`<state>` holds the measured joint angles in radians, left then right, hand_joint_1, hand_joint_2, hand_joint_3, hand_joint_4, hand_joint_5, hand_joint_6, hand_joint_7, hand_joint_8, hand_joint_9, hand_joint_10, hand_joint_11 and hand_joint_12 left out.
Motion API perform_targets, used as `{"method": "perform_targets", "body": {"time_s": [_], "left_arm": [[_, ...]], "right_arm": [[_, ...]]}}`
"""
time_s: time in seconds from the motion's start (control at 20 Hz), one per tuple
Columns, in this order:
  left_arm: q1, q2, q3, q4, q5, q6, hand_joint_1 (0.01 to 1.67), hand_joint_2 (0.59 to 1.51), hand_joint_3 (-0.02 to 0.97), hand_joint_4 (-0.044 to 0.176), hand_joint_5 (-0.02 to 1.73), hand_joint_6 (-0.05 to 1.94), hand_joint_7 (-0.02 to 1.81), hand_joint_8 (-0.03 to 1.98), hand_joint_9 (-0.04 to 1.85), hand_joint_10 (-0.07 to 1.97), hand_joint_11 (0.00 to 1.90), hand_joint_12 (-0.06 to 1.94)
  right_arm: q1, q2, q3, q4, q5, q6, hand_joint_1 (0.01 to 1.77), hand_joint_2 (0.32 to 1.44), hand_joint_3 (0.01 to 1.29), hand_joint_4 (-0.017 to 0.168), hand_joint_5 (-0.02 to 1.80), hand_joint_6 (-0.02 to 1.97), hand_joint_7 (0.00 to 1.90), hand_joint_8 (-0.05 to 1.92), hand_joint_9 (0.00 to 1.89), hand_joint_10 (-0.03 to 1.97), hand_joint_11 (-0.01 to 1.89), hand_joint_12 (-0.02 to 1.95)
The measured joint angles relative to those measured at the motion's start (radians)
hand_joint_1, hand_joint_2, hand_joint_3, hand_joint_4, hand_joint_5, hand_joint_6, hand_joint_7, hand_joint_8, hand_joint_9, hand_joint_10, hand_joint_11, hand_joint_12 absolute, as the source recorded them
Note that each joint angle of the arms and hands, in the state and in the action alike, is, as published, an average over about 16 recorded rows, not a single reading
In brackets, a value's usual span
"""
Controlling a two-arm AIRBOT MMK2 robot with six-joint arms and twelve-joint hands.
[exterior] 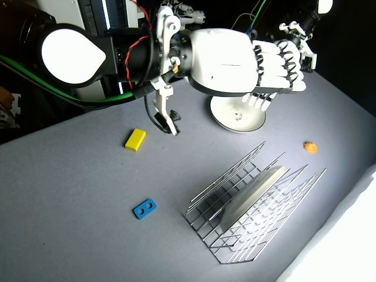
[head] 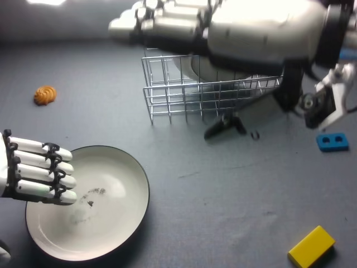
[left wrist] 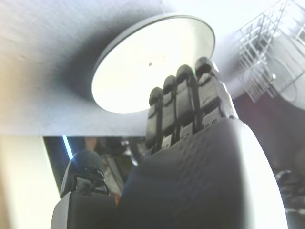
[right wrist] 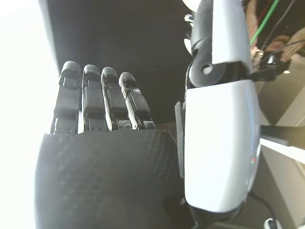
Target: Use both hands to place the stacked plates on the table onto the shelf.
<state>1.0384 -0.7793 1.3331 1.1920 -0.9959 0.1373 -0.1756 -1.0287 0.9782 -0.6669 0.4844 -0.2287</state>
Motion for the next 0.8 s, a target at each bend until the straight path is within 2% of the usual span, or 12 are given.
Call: {"method": "perform_targets", "body": {"time_s": [0.3,0.8], "left_arm": [[0.023,-0.031,0.003,-0.048,0.067,0.000,0.02,1.184,0.008,0.005,0.18,0.01,0.16,0.02,0.13,0.01,0.04,0.07],[0.102,-0.057,0.008,-0.160,0.156,0.001,0.02,1.182,0.007,-0.001,0.14,-0.01,0.15,0.02,0.11,0.01,0.02,0.06]], "right_arm": [[-0.043,0.017,-0.049,-0.029,0.022,-0.052,1.23,0.86,0.01,-0.005,0.02,0.02,0.02,0.02,0.02,0.02,0.02,0.01],[-0.070,0.023,-0.066,-0.056,0.037,-0.084,1.29,0.88,0.01,-0.005,0.02,0.02,0.02,0.02,0.02,0.02,0.03,0.01]]}}
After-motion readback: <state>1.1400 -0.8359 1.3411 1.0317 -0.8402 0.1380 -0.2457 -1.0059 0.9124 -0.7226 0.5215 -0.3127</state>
